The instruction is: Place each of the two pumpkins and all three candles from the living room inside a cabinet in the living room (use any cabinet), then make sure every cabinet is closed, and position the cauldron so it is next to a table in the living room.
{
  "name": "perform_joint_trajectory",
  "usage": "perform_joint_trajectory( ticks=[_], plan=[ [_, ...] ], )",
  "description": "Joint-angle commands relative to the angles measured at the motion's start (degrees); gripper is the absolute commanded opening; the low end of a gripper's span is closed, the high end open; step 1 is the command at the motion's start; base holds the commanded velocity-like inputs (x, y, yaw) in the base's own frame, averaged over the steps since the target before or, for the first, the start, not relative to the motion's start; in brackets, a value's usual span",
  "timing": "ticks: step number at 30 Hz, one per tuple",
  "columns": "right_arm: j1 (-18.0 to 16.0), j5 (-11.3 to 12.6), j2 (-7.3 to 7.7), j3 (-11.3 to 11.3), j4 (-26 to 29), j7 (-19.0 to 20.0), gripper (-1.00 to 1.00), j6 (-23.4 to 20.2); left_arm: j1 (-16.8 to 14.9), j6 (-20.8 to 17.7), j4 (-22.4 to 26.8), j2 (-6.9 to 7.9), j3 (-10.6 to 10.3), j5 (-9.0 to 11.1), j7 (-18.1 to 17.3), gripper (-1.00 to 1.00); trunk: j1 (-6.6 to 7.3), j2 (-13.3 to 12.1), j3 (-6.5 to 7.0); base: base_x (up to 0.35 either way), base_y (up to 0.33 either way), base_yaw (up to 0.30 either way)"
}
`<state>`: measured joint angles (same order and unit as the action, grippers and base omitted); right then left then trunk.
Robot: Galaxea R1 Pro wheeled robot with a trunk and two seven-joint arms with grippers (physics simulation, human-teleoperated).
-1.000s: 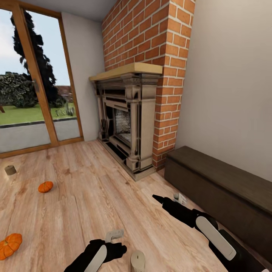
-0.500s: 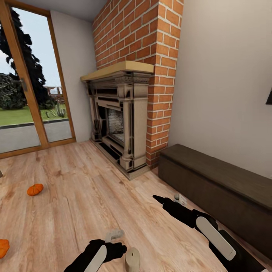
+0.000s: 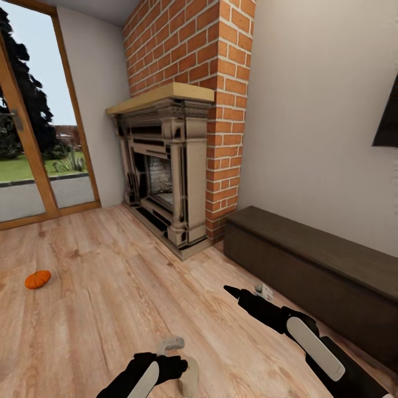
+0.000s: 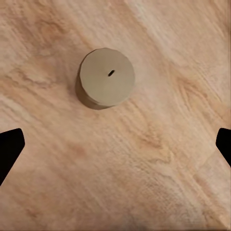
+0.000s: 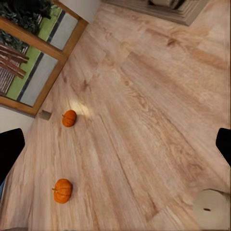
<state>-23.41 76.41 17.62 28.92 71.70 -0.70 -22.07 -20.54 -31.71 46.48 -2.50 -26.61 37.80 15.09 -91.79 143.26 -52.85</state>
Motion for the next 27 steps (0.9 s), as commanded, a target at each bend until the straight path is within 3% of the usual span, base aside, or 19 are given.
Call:
perform_joint_trajectory(
  ticks=[1, 12, 18, 27],
  plan=[
    [-0.06, 0.32, 0.04, 0.11, 0.02, -0.08, 1.0, -0.06, -0.03, -0.11, 0.1, 0.03, -0.15, 0.59, 0.55, 1.0, -0.01, 0.04, -0.22, 0.0, 0.0, -0.199],
    [-0.06, 0.33, 0.04, 0.12, 0.01, 0.0, 1.0, -0.08, -0.02, 0.68, 0.08, -0.05, -0.41, 0.58, 0.62, 1.0, -0.29, 0.19, -2.34, 0.0, 0.0, -0.076],
    [-0.06, 0.32, 0.04, 0.12, -0.06, 0.0, 1.0, -0.08, -0.02, 2.39, -0.06, -0.05, -2.77, 0.69, 1.13, 1.0, -0.45, 0.27, -3.36, 0.0, 0.0, -0.137],
    [-0.08, 0.31, 0.04, 0.15, -0.07, 0.0, 1.0, -0.13, -0.02, 2.63, -0.07, -0.05, -3.18, 0.63, 1.37, 1.0, -0.68, 0.39, -5.25, 0.0, 0.0, -0.033]
  ],
)
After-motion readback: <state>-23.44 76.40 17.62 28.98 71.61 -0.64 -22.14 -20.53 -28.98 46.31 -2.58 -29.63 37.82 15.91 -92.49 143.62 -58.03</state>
